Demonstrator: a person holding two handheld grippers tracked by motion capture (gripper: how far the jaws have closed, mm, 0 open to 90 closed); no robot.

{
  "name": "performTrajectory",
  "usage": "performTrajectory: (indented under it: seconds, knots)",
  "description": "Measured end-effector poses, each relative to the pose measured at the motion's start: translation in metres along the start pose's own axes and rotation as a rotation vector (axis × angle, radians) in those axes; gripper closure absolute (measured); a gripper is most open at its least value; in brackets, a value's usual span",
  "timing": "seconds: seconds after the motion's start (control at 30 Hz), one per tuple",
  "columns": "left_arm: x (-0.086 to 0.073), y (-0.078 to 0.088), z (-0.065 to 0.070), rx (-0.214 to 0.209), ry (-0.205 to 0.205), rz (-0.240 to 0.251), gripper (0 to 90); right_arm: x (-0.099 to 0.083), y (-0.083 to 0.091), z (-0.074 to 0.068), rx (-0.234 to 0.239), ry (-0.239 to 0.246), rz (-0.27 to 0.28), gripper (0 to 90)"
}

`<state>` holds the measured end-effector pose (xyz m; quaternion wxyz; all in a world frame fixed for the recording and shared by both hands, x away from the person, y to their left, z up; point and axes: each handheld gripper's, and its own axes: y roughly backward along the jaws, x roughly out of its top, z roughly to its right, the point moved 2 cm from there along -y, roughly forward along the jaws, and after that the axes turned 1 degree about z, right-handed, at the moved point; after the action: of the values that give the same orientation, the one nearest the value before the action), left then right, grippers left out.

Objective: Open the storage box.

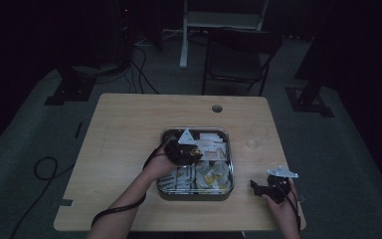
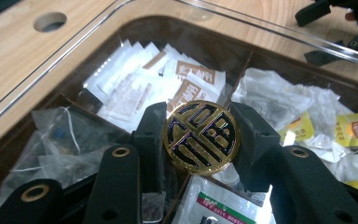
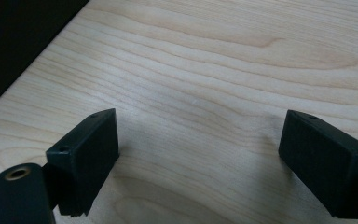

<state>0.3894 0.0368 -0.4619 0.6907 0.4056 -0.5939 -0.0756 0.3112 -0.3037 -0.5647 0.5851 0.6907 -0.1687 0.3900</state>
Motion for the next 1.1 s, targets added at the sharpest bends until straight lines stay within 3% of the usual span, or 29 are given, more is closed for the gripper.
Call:
performTrajectory:
  seconds: [0.5,1.1]
  knots:
    - [0.002,0.026,-0.010,0.024,0.024,0.025,59.8,0.000,0.000,0.000,0.000,0.000,0.000,11.6]
    - [-0.017,0.065,-0.036,0.096,0.080,0.039,59.9,0.000,0.000,0.000,0.000,0.000,0.000,11.6]
